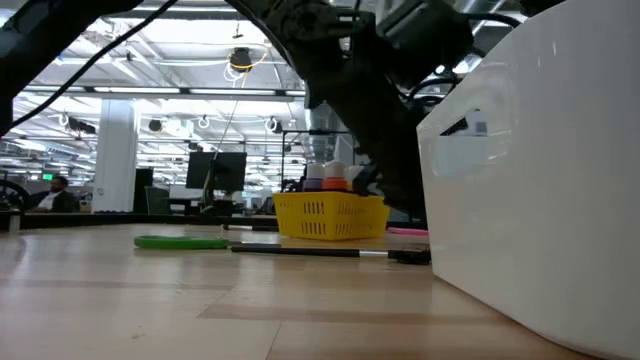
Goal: Pick & Place Paint Supplies
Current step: Put the black powder brush into the gray bin
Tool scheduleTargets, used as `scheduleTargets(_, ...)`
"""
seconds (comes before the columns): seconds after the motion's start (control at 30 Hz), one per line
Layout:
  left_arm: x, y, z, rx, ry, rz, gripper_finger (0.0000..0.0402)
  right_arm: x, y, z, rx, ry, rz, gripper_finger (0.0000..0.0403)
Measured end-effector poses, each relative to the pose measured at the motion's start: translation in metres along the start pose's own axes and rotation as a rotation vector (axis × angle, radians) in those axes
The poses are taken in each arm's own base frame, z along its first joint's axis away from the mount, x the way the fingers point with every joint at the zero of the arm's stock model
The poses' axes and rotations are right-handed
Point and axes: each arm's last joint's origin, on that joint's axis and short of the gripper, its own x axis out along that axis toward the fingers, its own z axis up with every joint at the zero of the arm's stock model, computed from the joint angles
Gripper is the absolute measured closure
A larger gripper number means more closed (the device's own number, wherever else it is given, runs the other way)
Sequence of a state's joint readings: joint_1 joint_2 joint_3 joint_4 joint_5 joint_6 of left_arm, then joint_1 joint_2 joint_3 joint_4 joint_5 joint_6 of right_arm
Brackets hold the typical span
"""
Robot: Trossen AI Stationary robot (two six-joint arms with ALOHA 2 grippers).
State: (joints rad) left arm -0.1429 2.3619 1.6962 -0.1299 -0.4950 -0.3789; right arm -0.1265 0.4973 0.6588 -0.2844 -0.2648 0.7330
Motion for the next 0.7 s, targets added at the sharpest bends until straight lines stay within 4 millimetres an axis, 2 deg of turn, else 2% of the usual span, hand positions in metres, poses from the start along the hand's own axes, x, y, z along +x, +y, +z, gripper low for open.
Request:
scheduleTargets(0.4, -0.001, 0.002, -0.001, -0.043, 0.036, 0.006, 0.0305, 0.000, 0.000, 0.000, 0.000, 0.000, 0.001, 0.0280)
scheduleTargets(0.7, 0.001, 0.002, -0.013, -0.061, 0.090, -0.053, 0.0322, 0.000, 0.000, 0.000, 0.000, 0.003, 0.006, 0.0280)
